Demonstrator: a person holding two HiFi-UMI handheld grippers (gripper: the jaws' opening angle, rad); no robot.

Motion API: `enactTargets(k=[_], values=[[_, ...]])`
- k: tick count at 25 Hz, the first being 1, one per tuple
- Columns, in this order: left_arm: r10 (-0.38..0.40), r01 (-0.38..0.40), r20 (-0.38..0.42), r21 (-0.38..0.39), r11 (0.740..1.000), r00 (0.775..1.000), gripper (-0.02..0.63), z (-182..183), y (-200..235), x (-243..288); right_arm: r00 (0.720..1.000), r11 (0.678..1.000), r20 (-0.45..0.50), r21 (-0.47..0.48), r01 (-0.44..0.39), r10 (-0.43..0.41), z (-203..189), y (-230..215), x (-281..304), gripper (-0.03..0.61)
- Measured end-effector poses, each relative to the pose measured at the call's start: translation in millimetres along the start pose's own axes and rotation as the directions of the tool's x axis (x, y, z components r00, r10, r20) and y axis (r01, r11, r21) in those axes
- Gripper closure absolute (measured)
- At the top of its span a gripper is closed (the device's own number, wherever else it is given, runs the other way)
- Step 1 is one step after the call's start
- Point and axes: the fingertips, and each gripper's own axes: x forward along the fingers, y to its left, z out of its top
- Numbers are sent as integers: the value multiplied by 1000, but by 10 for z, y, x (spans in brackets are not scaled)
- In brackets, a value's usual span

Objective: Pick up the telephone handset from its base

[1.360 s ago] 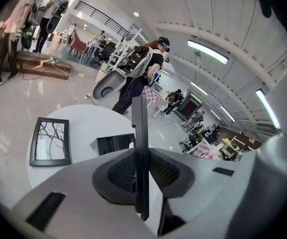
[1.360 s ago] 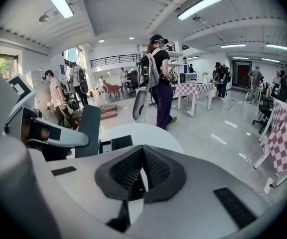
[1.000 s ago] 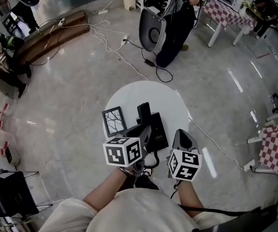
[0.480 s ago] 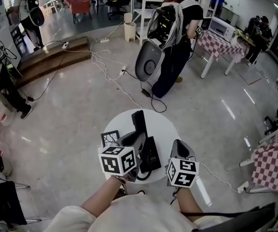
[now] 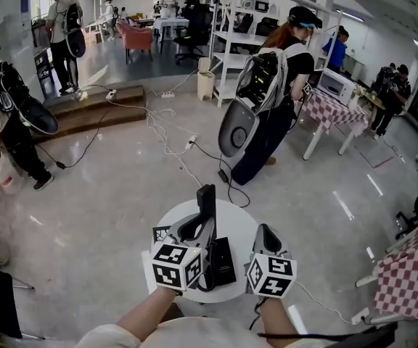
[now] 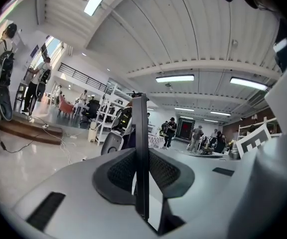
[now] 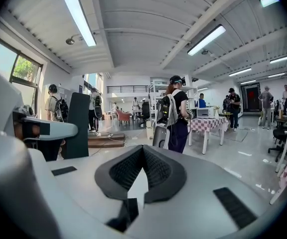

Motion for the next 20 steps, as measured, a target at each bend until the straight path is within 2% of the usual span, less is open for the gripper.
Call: enactTargets(k=[6, 13, 20], values=[[3, -5, 37, 59, 998, 999, 531, 241, 59, -121, 998, 999, 50, 39, -32, 30, 193, 156, -59, 554], [16, -26, 85, 117, 993, 996, 529, 417, 151, -209, 997, 999, 71, 53, -1, -3, 304, 258, -155, 554], [-70, 63, 56, 117, 991, 996, 529, 390, 184, -261, 993, 995, 84, 60, 74, -79, 296, 394, -298, 554]])
